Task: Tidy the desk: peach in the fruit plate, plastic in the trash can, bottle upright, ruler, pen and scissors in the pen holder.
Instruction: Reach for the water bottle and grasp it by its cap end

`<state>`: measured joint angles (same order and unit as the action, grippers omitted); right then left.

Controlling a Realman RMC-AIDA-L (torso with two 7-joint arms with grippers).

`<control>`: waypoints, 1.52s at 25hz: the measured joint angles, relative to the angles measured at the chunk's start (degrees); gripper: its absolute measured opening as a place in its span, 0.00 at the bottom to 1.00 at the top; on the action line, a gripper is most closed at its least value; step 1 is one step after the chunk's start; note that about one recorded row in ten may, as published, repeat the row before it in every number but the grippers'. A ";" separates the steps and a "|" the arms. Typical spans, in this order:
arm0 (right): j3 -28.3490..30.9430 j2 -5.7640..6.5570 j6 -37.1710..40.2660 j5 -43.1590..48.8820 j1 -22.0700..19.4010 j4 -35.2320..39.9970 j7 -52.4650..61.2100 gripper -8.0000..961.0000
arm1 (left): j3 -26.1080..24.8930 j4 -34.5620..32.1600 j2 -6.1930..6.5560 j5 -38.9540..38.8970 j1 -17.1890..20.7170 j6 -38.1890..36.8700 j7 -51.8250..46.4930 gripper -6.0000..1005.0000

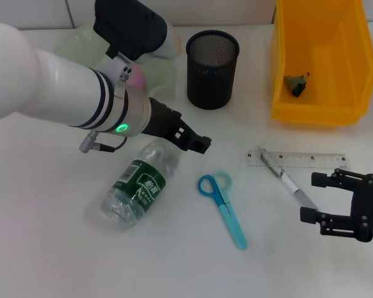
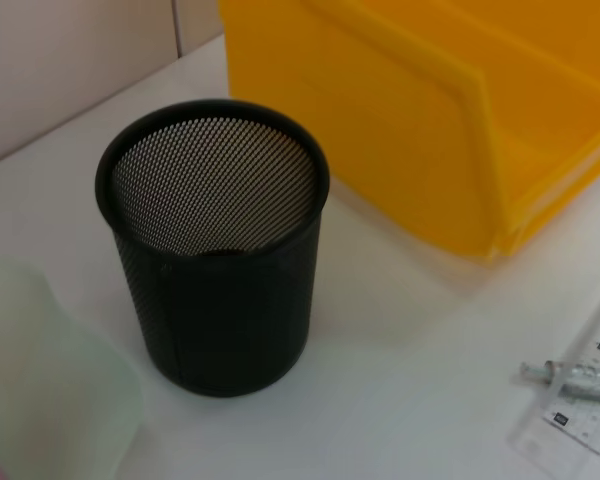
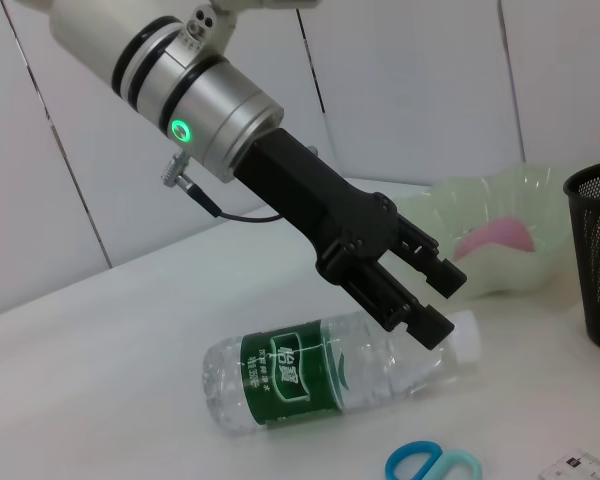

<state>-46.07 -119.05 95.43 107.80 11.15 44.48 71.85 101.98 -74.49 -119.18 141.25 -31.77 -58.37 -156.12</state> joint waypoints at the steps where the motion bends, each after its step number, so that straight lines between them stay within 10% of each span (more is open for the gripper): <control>1: 0.00 -0.03 0.00 0.03 0.03 -0.07 0.00 0.83 | 0.04 1.27 0.00 0.12 -0.48 0.34 -0.02 0.81; 38: 0.22 0.06 -0.20 0.04 1.35 -1.81 0.14 0.83 | 5.17 7.57 0.00 4.17 -3.74 4.05 1.72 0.72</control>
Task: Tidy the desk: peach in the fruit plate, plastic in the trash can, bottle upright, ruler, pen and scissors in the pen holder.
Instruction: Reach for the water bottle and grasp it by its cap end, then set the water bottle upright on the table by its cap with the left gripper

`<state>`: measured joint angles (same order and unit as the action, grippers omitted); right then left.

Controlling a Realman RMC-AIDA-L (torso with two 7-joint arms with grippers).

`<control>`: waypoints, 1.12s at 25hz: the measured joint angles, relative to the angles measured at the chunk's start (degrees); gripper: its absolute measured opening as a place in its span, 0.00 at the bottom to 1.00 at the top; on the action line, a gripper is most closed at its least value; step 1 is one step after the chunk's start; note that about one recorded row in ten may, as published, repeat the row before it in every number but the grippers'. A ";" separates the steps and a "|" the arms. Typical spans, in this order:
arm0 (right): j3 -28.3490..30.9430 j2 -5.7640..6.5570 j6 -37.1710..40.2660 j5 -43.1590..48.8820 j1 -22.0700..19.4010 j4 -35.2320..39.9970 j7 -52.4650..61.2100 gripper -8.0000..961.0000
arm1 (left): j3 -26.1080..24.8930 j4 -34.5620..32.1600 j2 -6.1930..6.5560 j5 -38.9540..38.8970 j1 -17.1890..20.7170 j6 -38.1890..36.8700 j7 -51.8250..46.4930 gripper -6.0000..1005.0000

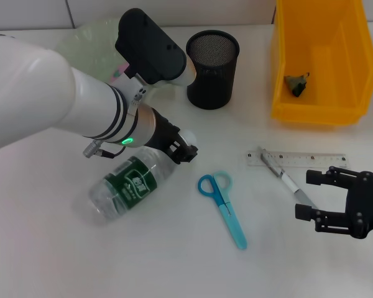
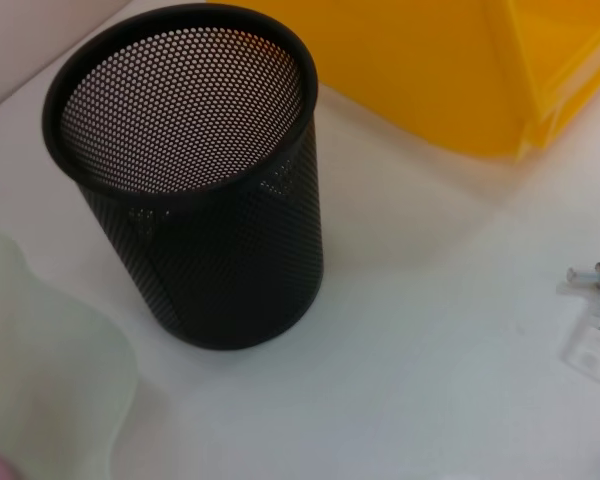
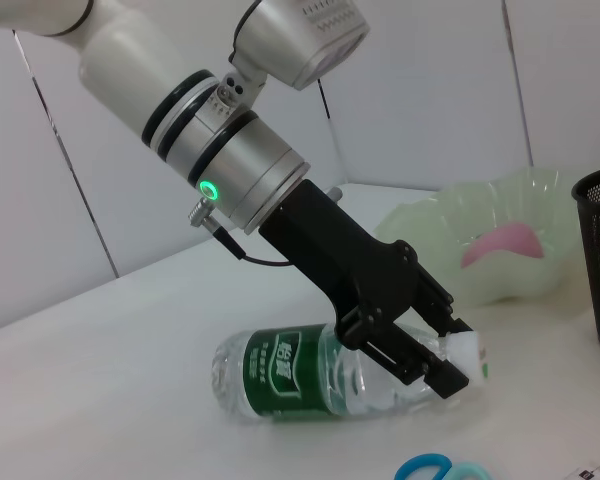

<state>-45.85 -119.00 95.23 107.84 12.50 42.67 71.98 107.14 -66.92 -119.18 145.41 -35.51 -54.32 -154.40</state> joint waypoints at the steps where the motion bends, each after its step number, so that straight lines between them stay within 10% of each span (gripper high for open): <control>1: 0.08 0.00 -0.01 0.00 0.03 -0.18 0.00 0.83 | 0.15 -0.41 0.00 0.24 0.03 -0.20 0.06 0.71; 8: 0.24 0.00 -0.06 0.51 0.15 -0.40 0.62 0.83 | -0.33 -11.69 0.39 1.05 5.12 -3.55 1.65 0.44; 28: 0.12 0.00 -0.05 1.09 1.85 0.13 2.92 0.83 | -8.19 -39.78 0.68 -0.15 26.77 -11.12 10.89 0.45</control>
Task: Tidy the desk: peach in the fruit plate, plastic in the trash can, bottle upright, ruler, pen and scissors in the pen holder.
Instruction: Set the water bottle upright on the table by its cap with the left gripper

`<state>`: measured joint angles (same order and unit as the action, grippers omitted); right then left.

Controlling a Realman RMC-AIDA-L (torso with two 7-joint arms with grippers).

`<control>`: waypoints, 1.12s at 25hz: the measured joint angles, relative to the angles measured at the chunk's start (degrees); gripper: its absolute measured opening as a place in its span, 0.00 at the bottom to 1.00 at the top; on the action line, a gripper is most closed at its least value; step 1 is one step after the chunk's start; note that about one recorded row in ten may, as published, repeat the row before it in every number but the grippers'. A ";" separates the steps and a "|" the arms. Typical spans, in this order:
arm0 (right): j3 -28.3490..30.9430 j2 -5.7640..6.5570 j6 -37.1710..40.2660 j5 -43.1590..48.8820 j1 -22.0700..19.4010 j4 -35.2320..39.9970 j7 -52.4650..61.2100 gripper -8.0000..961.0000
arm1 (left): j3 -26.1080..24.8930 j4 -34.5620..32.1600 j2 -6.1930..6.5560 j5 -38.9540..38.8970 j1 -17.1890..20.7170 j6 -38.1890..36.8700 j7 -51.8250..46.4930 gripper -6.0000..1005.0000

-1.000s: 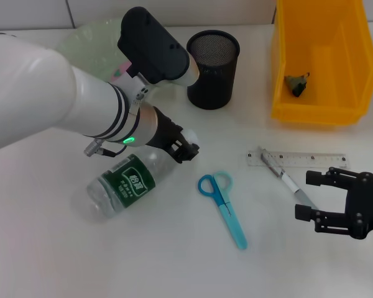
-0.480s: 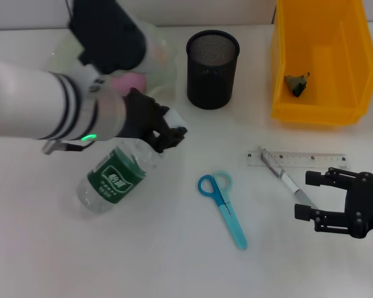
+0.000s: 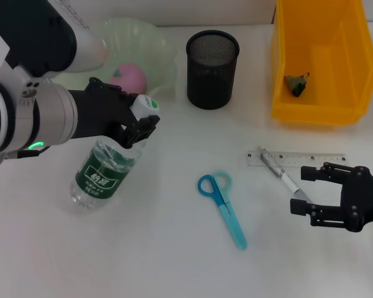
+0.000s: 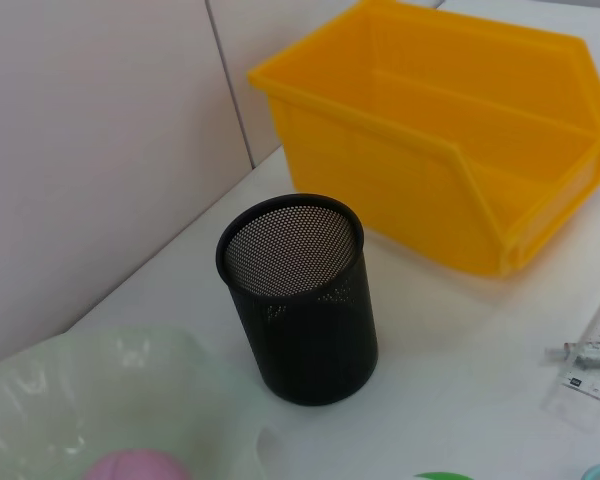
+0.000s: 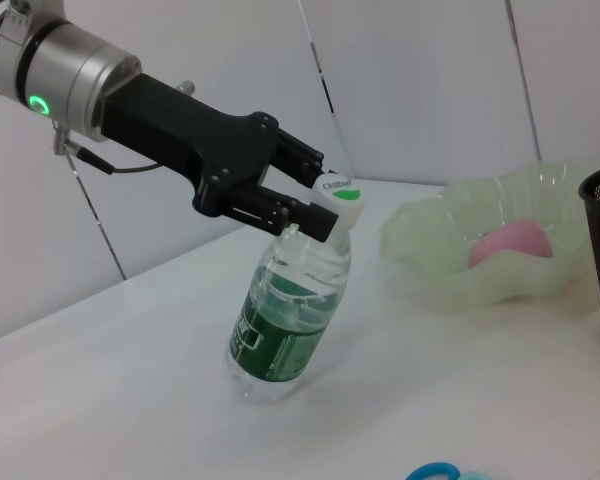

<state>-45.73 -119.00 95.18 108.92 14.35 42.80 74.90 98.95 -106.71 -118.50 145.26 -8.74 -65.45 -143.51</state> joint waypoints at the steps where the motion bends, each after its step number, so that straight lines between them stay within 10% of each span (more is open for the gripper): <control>1: 0.00 0.00 0.00 0.00 0.00 0.00 0.00 0.83 | 0.00 0.00 0.00 0.00 0.00 0.00 0.00 0.45; 28: -0.31 0.00 0.01 0.24 0.68 0.08 1.37 0.83 | -6.19 -1.74 0.02 -4.01 -0.09 -0.76 2.25 0.47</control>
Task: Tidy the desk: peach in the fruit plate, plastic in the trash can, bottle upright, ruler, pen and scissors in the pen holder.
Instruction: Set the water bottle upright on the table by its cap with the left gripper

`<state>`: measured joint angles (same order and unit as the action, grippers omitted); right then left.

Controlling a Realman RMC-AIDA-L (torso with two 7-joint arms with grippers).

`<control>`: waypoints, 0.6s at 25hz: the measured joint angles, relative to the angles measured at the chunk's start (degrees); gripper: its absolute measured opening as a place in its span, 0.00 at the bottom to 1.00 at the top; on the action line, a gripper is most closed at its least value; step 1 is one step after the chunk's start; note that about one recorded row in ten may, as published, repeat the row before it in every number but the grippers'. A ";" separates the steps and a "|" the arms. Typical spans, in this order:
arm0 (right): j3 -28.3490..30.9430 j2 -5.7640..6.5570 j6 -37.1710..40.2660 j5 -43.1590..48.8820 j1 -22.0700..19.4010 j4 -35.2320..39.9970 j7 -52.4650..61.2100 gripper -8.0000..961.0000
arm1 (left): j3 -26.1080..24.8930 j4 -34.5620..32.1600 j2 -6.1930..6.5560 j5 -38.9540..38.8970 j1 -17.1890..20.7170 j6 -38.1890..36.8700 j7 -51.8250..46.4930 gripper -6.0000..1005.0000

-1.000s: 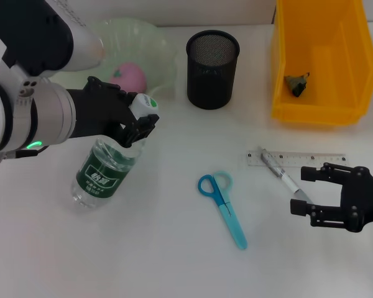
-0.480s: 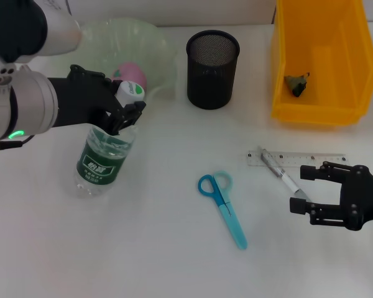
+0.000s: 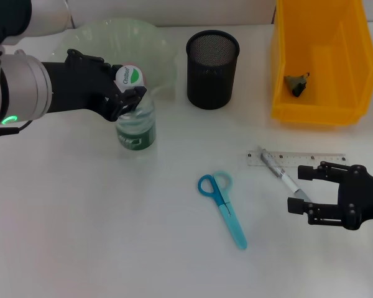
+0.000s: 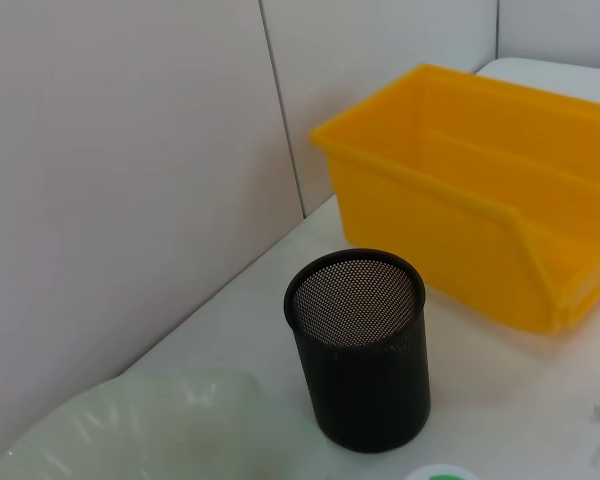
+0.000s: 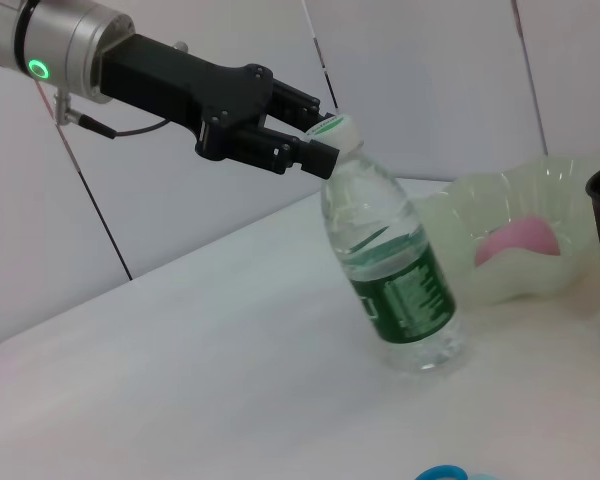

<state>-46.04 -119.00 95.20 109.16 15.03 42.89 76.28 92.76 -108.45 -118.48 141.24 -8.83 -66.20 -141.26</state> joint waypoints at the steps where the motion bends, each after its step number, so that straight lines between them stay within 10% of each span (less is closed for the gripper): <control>1: 0.00 0.00 0.00 0.00 0.00 0.00 0.00 0.83 | 0.00 0.00 0.00 0.00 0.00 0.00 0.00 0.47; 15: -0.02 0.00 0.09 0.00 0.01 0.00 0.01 0.83 | -1.28 0.78 -0.07 0.09 -2.01 -1.33 -0.03 0.48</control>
<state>-46.05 -119.00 95.29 109.16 15.03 42.89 76.29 91.48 -107.67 -118.55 141.33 -10.84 -67.53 -141.29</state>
